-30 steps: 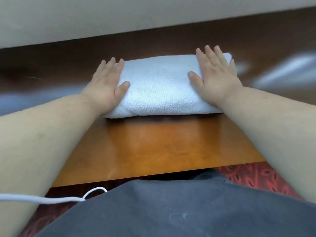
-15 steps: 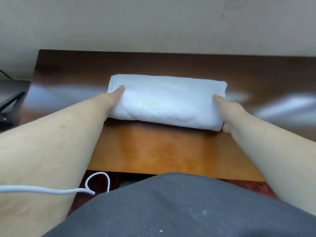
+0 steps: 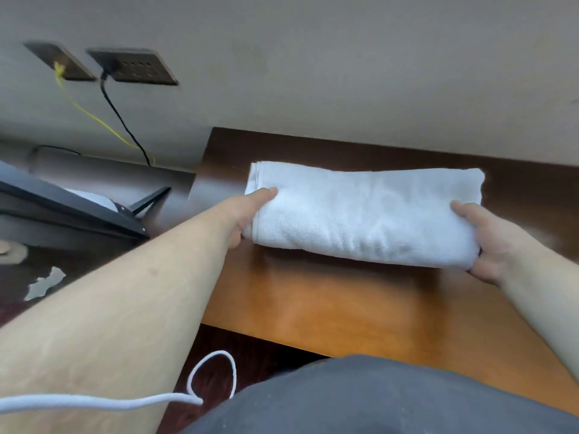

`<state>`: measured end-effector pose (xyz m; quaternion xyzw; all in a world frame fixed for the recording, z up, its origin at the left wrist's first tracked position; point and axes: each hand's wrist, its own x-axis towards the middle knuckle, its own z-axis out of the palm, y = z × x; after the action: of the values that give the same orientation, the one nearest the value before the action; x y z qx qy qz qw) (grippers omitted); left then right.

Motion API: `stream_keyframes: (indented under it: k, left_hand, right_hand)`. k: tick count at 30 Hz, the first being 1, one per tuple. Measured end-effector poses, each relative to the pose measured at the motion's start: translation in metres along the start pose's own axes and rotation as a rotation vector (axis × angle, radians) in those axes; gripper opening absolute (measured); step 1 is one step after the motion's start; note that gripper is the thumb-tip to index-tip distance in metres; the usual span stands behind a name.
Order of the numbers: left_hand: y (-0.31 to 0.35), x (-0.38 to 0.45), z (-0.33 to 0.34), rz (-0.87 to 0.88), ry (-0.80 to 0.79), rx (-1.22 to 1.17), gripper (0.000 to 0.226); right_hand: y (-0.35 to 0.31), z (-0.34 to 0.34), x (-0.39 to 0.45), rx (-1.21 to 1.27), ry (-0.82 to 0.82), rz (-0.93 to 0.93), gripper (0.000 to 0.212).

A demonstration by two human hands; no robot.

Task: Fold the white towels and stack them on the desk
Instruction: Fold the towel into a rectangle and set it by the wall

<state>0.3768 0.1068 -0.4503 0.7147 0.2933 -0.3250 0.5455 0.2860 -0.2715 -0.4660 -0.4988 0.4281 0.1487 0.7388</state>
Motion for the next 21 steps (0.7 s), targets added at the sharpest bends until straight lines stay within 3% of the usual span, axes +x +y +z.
stream_keyframes:
  k: [6,10,15,21]
  left_hand:
    - [0.041,0.032,-0.113,0.166,0.108,-0.117,0.042]
    - [0.066,0.068,-0.157,0.237,0.161,-0.134,0.056]
    - [0.078,0.112,-0.169,0.253,0.180,-0.118,0.065]
    - [0.073,0.150,-0.164,0.213,0.166,0.054,0.067]
  right_hand:
    - [-0.005,0.132,0.020,0.039,-0.027,-0.110,0.041]
    - [-0.012,0.198,0.037,0.043,0.030,-0.164,0.031]
    - [-0.027,0.227,0.068,0.008,0.121,-0.200,0.032]
    - [-0.010,0.230,0.087,-0.328,0.221,-0.227,0.049]
